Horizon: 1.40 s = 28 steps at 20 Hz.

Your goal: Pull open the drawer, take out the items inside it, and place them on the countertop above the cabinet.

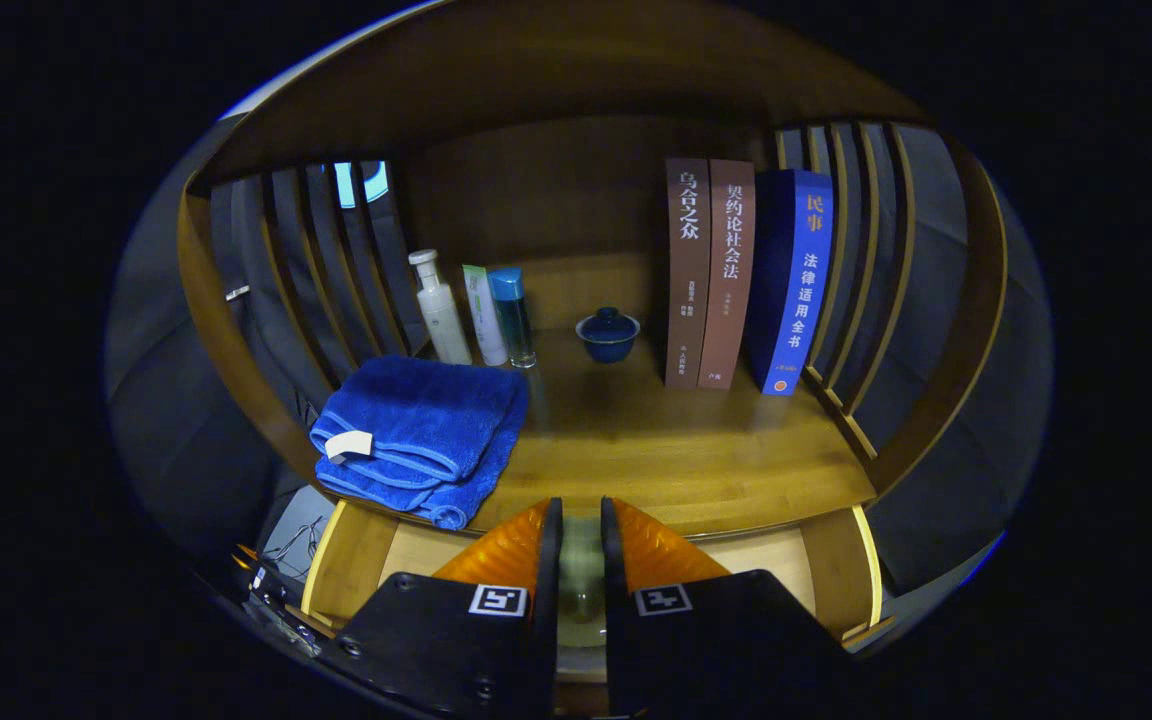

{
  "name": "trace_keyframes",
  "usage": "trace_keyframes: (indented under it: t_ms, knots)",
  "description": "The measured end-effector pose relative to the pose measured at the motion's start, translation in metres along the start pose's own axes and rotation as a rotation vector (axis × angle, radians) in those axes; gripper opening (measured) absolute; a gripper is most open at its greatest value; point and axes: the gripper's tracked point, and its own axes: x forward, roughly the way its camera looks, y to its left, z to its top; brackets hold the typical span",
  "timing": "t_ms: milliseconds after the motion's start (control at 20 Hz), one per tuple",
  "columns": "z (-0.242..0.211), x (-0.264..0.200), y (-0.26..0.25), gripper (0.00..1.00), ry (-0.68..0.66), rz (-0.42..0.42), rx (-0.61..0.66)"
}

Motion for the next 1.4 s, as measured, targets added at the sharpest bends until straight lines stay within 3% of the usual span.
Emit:
trace_keyframes:
  t_ms: [350,700,1000,1400]
  knots:
    - [-0.057,-0.030,-0.004,0.25,0.086,0.041,0.016]
    - [0.015,-0.055,0.002,0.25,-0.113,0.058,-0.013]
    - [0.070,-0.016,0.000,0.25,-0.177,0.071,-0.007]
    - [0.097,0.071,-0.012,0.25,-0.158,0.063,0.033]
